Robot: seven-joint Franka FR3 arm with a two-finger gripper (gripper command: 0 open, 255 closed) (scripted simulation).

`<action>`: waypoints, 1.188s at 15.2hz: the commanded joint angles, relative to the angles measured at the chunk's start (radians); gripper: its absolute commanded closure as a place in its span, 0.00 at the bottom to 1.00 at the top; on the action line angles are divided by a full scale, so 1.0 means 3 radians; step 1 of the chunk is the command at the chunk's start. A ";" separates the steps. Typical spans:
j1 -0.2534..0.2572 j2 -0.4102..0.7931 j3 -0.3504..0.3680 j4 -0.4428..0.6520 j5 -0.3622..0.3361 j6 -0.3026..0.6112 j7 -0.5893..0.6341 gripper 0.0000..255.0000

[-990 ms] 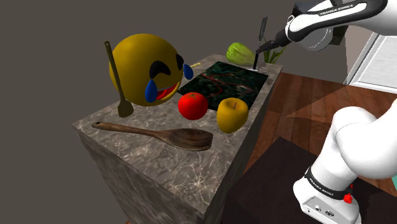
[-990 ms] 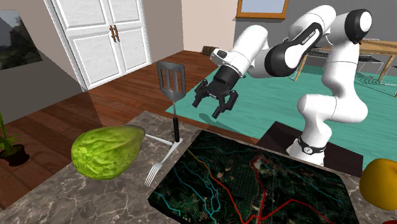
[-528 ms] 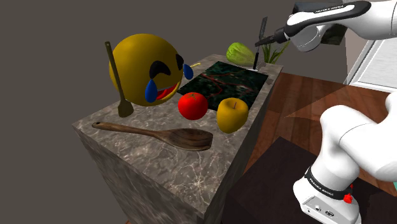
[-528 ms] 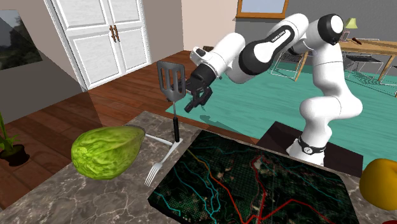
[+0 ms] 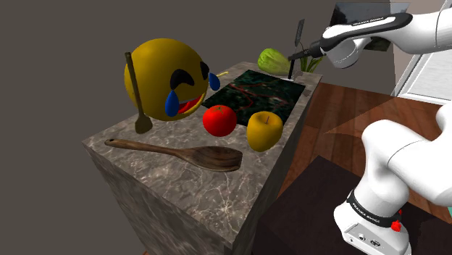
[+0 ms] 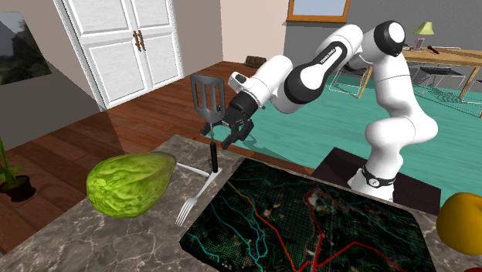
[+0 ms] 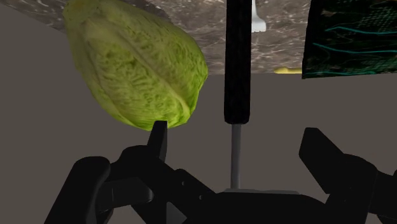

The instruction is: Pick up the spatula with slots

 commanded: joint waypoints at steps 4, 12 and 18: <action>0.0030 -0.0013 -0.0031 -0.0013 -0.0003 0.0031 -0.0014 1.00; -0.0002 0.0008 0.0007 0.0010 0.0002 -0.0010 0.0007 1.00; -0.0163 0.0119 0.0210 0.0146 0.0028 -0.0224 0.0124 1.00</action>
